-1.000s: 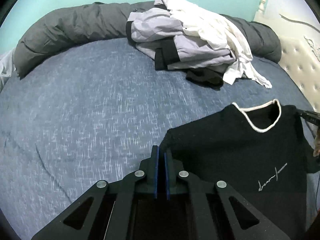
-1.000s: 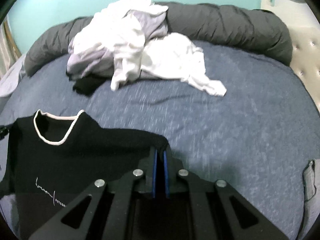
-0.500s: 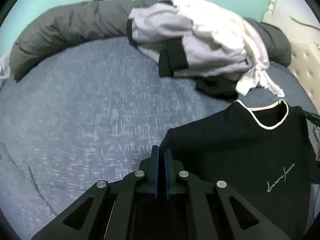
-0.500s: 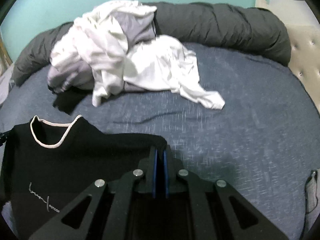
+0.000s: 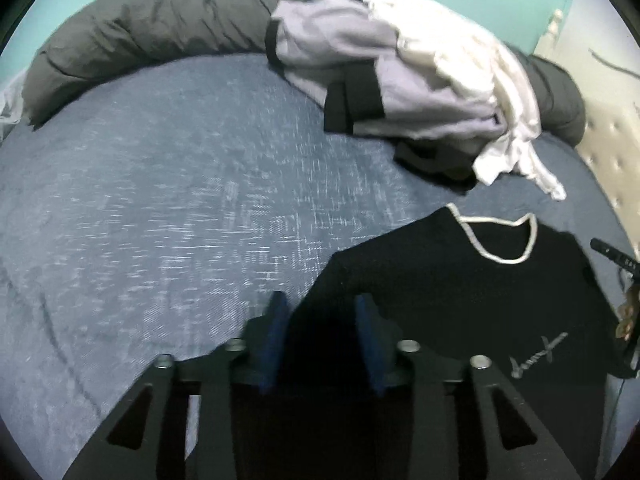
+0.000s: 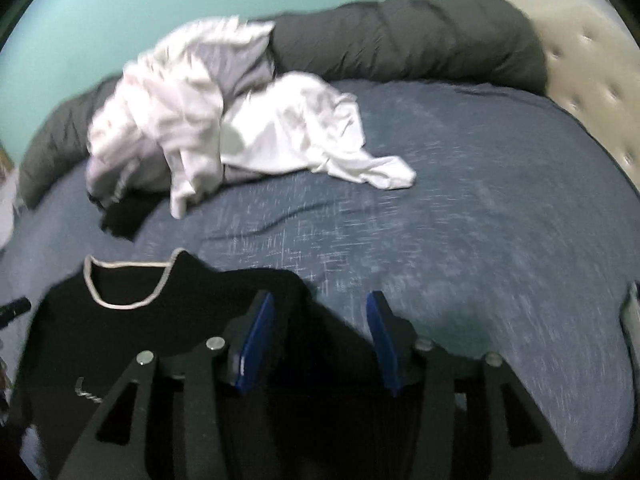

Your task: Fold clothes

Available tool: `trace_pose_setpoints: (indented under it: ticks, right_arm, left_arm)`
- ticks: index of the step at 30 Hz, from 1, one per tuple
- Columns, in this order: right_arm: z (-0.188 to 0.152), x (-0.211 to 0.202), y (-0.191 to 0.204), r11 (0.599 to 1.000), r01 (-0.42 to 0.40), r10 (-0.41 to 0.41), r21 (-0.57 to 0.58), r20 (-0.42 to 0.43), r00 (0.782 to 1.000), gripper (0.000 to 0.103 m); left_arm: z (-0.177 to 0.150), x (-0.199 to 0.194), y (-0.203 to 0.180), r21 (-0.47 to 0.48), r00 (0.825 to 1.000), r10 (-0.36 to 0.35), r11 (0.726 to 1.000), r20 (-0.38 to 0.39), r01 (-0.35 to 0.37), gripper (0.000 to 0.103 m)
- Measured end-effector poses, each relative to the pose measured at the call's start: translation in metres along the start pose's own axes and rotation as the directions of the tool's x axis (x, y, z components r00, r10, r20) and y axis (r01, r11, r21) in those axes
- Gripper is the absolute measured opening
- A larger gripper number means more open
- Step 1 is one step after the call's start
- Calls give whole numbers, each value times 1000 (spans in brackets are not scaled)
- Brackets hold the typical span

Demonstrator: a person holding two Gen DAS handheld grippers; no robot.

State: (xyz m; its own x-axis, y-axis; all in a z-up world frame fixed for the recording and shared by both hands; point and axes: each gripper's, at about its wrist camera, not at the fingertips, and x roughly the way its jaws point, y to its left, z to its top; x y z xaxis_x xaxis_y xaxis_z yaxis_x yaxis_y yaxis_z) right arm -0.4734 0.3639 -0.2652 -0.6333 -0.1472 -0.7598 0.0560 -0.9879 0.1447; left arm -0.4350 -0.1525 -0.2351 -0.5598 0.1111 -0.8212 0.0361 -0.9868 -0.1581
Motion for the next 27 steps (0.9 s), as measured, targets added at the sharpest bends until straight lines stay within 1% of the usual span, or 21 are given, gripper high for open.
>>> trace_pose_setpoints:
  ticks: [3, 5, 6, 7, 10, 13, 16, 19, 21, 25, 27]
  right_arm:
    - [-25, -31, -2, 995, -86, 85, 52, 24, 996, 50]
    - [-51, -51, 0, 987, -139, 136, 84, 36, 990, 53]
    - [-64, -59, 1, 982, -162, 159, 101, 45, 986, 55]
    - [-78, -67, 2, 976, -186, 182, 116, 49, 982, 60]
    - [-124, -82, 7, 964, -234, 236, 129, 4, 972, 62]
    - [-158, -98, 9, 954, -260, 268, 150, -34, 963, 62]
    - [-182, -113, 5, 952, -269, 282, 149, -76, 956, 62]
    - [-201, -130, -1, 963, -242, 256, 115, -134, 957, 62]
    - [-210, -140, -9, 965, -242, 257, 105, -176, 950, 62]
    - [-233, -159, -21, 975, -216, 224, 62, -264, 938, 63]
    - [-247, -164, -25, 971, -230, 239, 66, -312, 920, 63]
  left_arm:
    - [-12, -25, 2, -5, 1000, 0, 1000, 8, 0, 47]
    - [-28, -43, 1, -18, 1000, -28, 999, 6, 29, 47]
    - [-37, -51, 1, -24, 999, -41, 999, 6, 41, 48]
    - [-46, -58, -1, -29, 999, -51, 998, 4, 51, 48]
    - [-80, -77, -8, -49, 997, -80, 996, -14, 79, 49]
    - [-116, -91, -17, -65, 993, -115, 992, -39, 112, 49]
    - [-150, -103, -26, -88, 986, -155, 985, -66, 149, 49]
    - [-182, -111, -32, -105, 980, -173, 981, -101, 163, 49]
    - [-202, -117, -36, -116, 975, -187, 978, -124, 173, 49]
    - [-232, -128, -41, -134, 963, -209, 973, -170, 188, 49]
    - [-245, -134, -44, -126, 958, -213, 973, -192, 191, 49]
